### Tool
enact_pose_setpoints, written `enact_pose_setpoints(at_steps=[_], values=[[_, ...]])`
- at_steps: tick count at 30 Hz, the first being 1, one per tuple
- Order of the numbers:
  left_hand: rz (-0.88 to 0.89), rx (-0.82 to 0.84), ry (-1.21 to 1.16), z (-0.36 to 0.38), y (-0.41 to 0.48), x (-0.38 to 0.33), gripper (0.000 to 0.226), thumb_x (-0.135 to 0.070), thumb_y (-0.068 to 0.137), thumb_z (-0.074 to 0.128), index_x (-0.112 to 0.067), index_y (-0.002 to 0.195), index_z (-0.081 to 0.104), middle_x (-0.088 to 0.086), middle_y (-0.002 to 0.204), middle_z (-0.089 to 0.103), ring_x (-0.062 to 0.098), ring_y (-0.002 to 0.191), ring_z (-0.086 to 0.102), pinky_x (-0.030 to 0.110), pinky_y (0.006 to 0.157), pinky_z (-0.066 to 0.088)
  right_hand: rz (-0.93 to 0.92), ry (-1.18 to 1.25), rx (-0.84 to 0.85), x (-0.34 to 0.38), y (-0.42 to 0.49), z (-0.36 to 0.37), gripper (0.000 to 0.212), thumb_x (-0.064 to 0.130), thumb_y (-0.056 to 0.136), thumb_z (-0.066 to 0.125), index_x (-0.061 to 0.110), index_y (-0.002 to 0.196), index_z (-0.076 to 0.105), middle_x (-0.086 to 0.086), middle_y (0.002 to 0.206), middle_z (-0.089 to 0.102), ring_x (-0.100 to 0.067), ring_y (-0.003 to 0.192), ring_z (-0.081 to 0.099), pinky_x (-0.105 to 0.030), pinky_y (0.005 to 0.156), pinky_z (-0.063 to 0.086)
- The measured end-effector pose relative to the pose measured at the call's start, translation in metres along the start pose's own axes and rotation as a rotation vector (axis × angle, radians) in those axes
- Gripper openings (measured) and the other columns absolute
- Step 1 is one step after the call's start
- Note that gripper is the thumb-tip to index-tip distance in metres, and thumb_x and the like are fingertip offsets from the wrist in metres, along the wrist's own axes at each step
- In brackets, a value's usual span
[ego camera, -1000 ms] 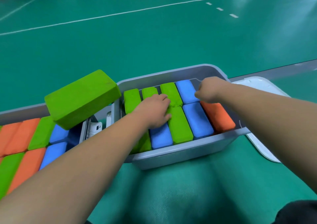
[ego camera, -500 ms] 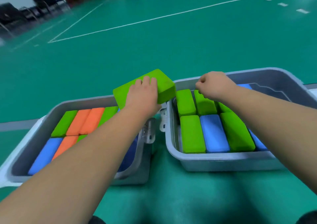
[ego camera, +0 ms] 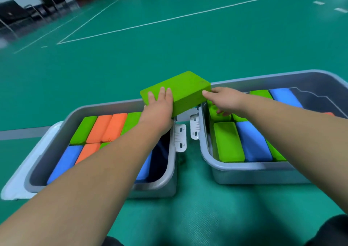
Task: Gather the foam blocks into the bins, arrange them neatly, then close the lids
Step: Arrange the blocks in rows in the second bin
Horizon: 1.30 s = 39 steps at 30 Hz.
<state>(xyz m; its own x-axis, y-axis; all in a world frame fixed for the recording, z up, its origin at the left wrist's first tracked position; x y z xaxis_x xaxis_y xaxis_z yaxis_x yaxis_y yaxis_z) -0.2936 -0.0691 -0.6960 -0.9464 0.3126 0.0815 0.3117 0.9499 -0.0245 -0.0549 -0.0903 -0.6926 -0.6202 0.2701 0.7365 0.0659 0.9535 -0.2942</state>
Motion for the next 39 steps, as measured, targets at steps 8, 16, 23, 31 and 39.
enact_pose_setpoints(at_steps=[8, 16, 23, 31, 39], values=[[0.247, -0.110, -0.068, -0.020, 0.002, -0.069, 0.103, -0.017, 0.092, 0.071, -0.013, 0.165, -0.001, 0.002, 0.174, 0.002, 0.052, 0.153, 0.009, 0.064, 0.116, 0.035, 0.211, 0.782, -0.329, -0.031, 0.004, -0.051, 0.074, 0.059, 0.080, 0.076, 0.016, 0.134, 0.050, -0.008, 0.124, 0.060, -0.031, 0.092, 0.073, -0.042, 0.065, 0.063], [0.488, -0.090, -0.102, -0.010, 0.013, -0.169, 0.088, -0.021, 0.093, 0.061, -0.016, 0.166, 0.012, 0.009, 0.172, 0.013, 0.038, 0.144, 0.039, 0.055, 0.110, 0.044, 0.088, 0.368, -0.790, -0.072, -0.047, -0.158, 0.059, 0.062, 0.068, 0.065, 0.034, 0.120, 0.068, 0.002, 0.111, 0.069, -0.022, 0.103, 0.068, -0.046, 0.089, 0.060], [0.612, 0.086, 0.135, 0.018, 0.015, -0.223, 0.065, -0.036, 0.097, 0.053, -0.027, 0.158, 0.035, 0.005, 0.166, 0.033, 0.033, 0.138, 0.046, 0.048, 0.106, 0.047, 0.090, 0.092, -1.065, -0.118, -0.095, -0.218, 0.069, 0.055, 0.078, 0.065, 0.031, 0.141, 0.053, -0.009, 0.135, 0.043, -0.016, 0.095, 0.050, -0.030, 0.104, 0.043], [0.668, 0.069, 0.054, 0.029, 0.022, -0.274, 0.052, -0.042, 0.105, 0.044, -0.017, 0.150, 0.045, 0.007, 0.159, 0.040, 0.035, 0.135, 0.047, 0.050, 0.106, 0.047, 0.037, -0.140, -1.007, -0.153, -0.110, -0.231, 0.072, 0.051, 0.083, 0.073, 0.026, 0.146, 0.047, -0.012, 0.136, 0.036, -0.029, 0.113, 0.055, -0.035, 0.112, 0.040], [0.653, 0.001, 0.046, 0.049, 0.033, -0.288, 0.059, -0.049, 0.106, 0.037, -0.017, 0.155, 0.039, 0.005, 0.163, 0.036, 0.034, 0.134, 0.042, 0.046, 0.110, 0.041, 0.100, -0.332, -0.687, -0.167, -0.093, -0.211, 0.080, 0.056, 0.085, 0.075, 0.022, 0.150, 0.046, -0.018, 0.136, 0.042, -0.041, 0.111, 0.060, -0.043, 0.104, 0.045]])
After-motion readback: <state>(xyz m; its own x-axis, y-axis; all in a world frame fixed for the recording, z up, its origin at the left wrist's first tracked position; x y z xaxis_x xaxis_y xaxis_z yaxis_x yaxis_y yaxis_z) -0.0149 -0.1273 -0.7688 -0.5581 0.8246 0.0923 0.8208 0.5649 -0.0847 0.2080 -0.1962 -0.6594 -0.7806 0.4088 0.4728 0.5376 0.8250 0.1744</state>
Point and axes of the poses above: each hand's wrist, its own y-axis towards the middle knuckle, its own z-axis out of the palm, x = y × z, the point moved 2 cm from there along y, towards the middle knuckle
